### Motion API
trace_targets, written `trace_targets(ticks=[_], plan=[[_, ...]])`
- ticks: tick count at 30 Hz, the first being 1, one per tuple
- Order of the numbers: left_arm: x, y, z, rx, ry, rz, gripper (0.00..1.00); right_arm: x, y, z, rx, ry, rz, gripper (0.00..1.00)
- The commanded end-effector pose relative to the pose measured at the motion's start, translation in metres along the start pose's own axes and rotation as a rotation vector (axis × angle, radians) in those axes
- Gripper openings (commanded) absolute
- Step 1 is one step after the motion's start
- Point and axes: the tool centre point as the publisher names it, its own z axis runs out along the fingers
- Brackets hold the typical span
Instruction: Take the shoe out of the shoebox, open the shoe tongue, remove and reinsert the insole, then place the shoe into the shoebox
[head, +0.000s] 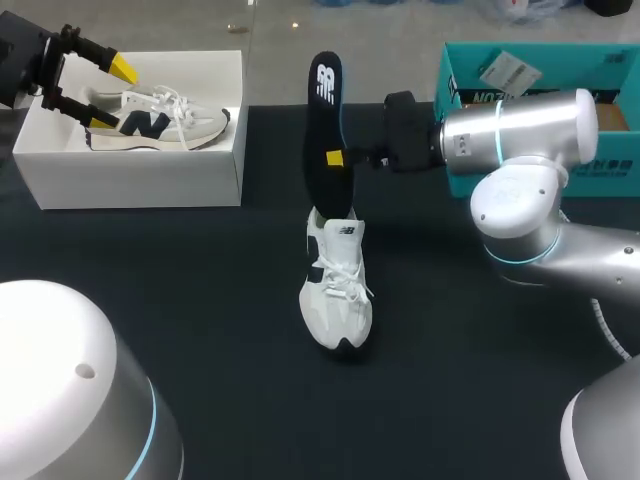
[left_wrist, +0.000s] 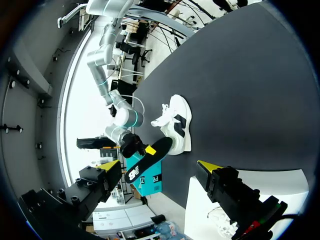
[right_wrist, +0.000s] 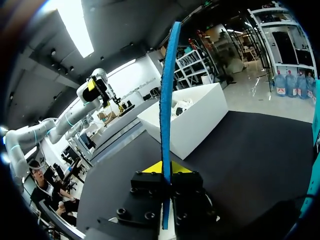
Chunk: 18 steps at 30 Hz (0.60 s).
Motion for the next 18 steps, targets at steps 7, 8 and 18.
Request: trace_targets(ticks=[7,8,18], plan=[[0.0,-0.001,0.0,0.0,0.003,0.0,1.0,-0.016,-0.011,0.01,-0.087,0.022,-0.049,0.0],[0.0,-0.001,0.0,0.0,0.003,0.0,1.0,-0.017,-0.012,0.01,-0.087,0.023,-0.047,0.0],[0.0,-0.001,0.0,0.0,0.003,0.0,1.0,-0.019,-0.032,0.006,-0.069,0.015,-0.05,0.0]])
